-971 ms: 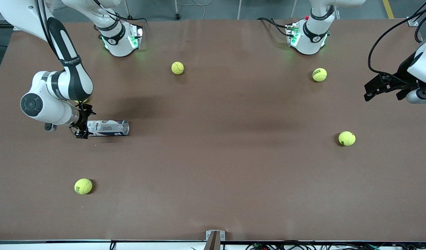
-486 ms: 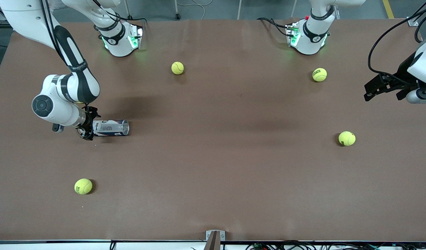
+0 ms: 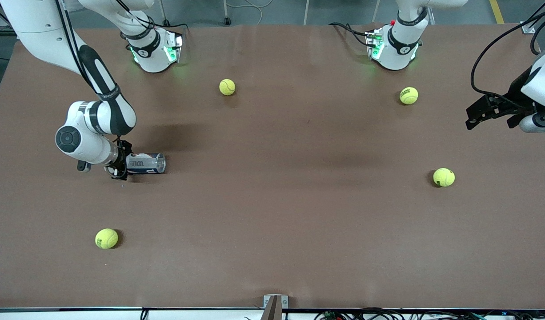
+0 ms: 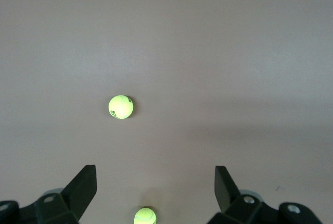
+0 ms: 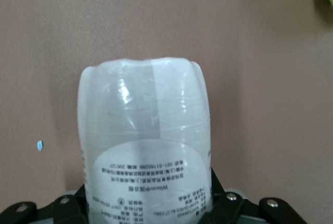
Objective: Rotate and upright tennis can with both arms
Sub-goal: 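Lower the right gripper over the can's lid end and grasp it, then lift and carry the can with the right gripper toward the table middle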
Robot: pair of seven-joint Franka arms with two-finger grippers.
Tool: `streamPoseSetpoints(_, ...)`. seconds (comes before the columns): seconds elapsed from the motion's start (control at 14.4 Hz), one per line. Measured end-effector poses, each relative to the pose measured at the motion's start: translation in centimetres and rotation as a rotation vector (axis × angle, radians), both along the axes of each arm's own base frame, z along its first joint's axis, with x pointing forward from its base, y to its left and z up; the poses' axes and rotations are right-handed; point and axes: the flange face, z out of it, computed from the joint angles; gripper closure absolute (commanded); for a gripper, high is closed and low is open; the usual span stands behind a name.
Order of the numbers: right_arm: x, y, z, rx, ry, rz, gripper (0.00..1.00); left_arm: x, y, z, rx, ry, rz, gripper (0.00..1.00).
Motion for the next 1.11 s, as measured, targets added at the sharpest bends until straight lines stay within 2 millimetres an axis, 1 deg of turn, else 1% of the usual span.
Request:
streamPoseSetpoints(0.14,0.1,0.7,0.0,0.0,0.0,0.013,0.24,0.0,0.0,0.0,0.0,0.0,0.0,0.0)
streamPoseSetpoints(0.28,0.1,1.9,0.1,-0.001,0.001,0.016,0.24,0.0,0.0,0.0,0.0,0.0,0.0,0.0)
streamPoseSetpoints(0.35,0.1,3.1,0.1,-0.002,0.0,0.012,0.24,0.0,0.0,0.0,0.0,0.0,0.0,0.0)
streamPoseSetpoints(0.42,0.2,5.1,0.2,0.0,-0.004,0.013,0.24,0.0,0.0,0.0,0.0,0.0,0.0,0.0)
streamPoseSetpoints(0.49,0.2,8.0,0.4,0.003,-0.011,0.022,0.24,0.0,0.0,0.0,0.0,0.0,0.0,0.0)
streamPoseSetpoints(0.56,0.2,11.3,0.8,0.005,-0.023,0.029,0.24,0.0,0.0,0.0,0.0,0.0,0.0,0.0)
streamPoseSetpoints(0.69,0.1,18.8,2.2,0.01,-0.064,0.038,0.24,0.0,0.0,0.0,0.0,0.0,0.0,0.0)
streamPoseSetpoints(0.76,-0.3,22.4,3.0,0.012,-0.077,0.046,0.24,0.0,0.0,0.0,0.0,0.0,0.0,0.0)
streamPoseSetpoints(0.9,-1.5,28.9,4.2,0.02,-0.081,0.047,0.24,0.0,0.0,0.0,0.0,0.0,0.0,0.0)
streamPoseSetpoints(1.11,-2.3,38.1,5.1,0.079,-0.093,0.048,0.24,0.0,0.0,0.0,0.0,0.0,0.0,0.0)
